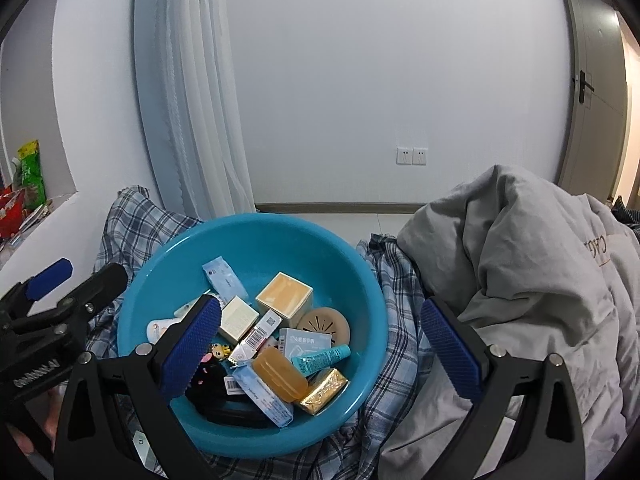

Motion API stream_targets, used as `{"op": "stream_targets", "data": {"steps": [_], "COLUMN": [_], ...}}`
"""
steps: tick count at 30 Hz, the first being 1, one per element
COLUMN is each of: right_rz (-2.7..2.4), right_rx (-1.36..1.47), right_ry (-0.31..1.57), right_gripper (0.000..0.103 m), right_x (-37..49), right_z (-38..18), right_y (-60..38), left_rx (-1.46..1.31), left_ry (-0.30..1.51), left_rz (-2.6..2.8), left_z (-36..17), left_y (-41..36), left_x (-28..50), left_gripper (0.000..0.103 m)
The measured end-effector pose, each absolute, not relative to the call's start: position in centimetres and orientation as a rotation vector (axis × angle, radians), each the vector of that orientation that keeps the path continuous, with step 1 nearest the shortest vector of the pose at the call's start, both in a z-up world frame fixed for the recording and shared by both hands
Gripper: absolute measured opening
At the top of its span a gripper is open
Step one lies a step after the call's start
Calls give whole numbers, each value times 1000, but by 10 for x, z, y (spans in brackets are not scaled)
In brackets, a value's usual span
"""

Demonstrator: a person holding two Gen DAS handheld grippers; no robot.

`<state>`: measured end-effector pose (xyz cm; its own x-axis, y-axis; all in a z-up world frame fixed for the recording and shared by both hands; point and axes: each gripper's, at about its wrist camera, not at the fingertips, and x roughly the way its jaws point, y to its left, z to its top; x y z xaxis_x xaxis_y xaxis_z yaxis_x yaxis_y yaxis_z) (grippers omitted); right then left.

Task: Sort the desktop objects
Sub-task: 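Raise both open tools up and away from the basin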

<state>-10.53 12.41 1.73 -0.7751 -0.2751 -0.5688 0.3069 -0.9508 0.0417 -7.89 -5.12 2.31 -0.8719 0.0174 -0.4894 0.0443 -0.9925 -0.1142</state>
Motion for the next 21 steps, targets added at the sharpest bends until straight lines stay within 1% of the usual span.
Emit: {"op": "stream_targets", "data": {"steps": [8,15,17,18,21], "right_rz": [-2711,-2718,-2719,-2719,-2720], "right_rx": [815,738,723,715,714], "right_ry": [85,89,71,70,117], "right_gripper": [99,100,100,102,103], "right_x": [-91,-73,-69,-66,-63], "right_z": [29,49,53,54,52], "right_y": [125,126,127,125,117], "left_rx": [711,590,581,588,642], "left_ry": [63,144,169,179,186], "left_rz": [-2980,-3026,-3001,-2995,-2986], "left_z": [51,84,85,84,76], "left_y": [-46,-55,-59,-60,-64], "left_x": [-53,-21,-17,-15,-16], "left_gripper": [103,103,103,103,103]}}
